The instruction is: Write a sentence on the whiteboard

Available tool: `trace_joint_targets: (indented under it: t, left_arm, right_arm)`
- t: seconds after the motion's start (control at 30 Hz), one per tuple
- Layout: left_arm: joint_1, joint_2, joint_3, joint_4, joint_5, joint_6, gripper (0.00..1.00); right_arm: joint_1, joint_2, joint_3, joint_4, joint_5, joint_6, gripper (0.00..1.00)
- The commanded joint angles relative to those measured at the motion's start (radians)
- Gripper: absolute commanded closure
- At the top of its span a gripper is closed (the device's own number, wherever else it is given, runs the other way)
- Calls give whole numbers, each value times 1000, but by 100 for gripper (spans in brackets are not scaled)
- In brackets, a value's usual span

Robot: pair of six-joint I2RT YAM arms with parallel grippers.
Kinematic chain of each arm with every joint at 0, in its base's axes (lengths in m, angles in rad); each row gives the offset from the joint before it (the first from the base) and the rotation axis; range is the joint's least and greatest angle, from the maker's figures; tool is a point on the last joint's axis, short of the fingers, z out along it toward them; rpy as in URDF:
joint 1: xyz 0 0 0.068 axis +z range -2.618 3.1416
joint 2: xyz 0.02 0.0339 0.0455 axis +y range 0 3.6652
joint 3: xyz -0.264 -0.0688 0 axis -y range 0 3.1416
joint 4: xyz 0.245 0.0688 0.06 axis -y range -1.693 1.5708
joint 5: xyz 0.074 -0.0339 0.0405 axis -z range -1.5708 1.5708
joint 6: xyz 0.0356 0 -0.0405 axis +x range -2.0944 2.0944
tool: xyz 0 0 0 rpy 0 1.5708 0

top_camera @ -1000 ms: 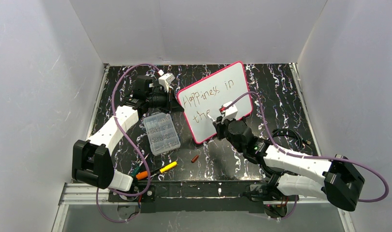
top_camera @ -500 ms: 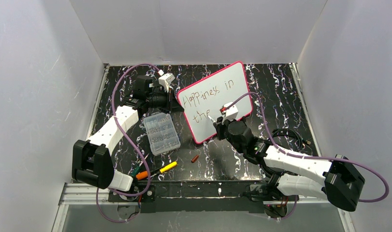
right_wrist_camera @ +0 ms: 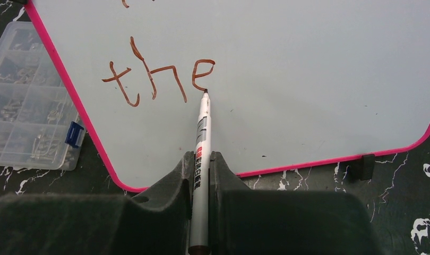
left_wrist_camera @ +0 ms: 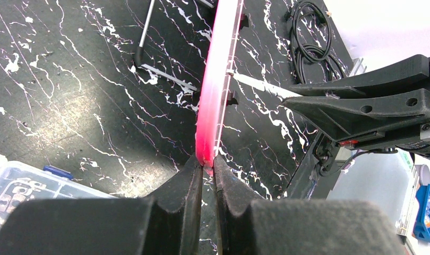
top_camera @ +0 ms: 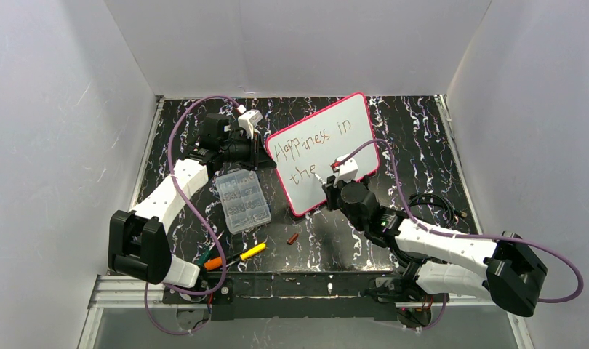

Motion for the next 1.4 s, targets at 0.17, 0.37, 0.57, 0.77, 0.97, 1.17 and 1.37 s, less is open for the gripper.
trace_joint_targets:
  t: [0.17, 0.37, 0.57, 0.77, 0.97, 1.17, 1.37]
  left_arm:
    - [-7, -37, 10, 15, 64, 0, 100]
    - [-7, -36, 11, 15, 64, 0, 100]
    - [-6, -37, 9, 14, 64, 0, 100]
    - [-6, -37, 9, 15, 64, 0, 100]
    - [-7, -33, 9, 15, 65, -1, 100]
    - [-7, -31, 9, 15, 65, 1, 100]
    - [-7, -28, 12, 15, 65, 0, 100]
  right_arm:
    - [-7, -35, 25, -7, 16, -11, 99]
    - [-22, -95, 15, -30, 48, -43, 99]
    - [-96, -92, 6, 1, -7, -69, 99]
    - [-145, -66, 19, 41, -49, -93, 99]
    - [-164, -29, 39, 69, -72, -110, 99]
    - [-169, -5, 55, 96, -84, -124, 99]
    - [-169, -13, 62, 99, -106, -129, 99]
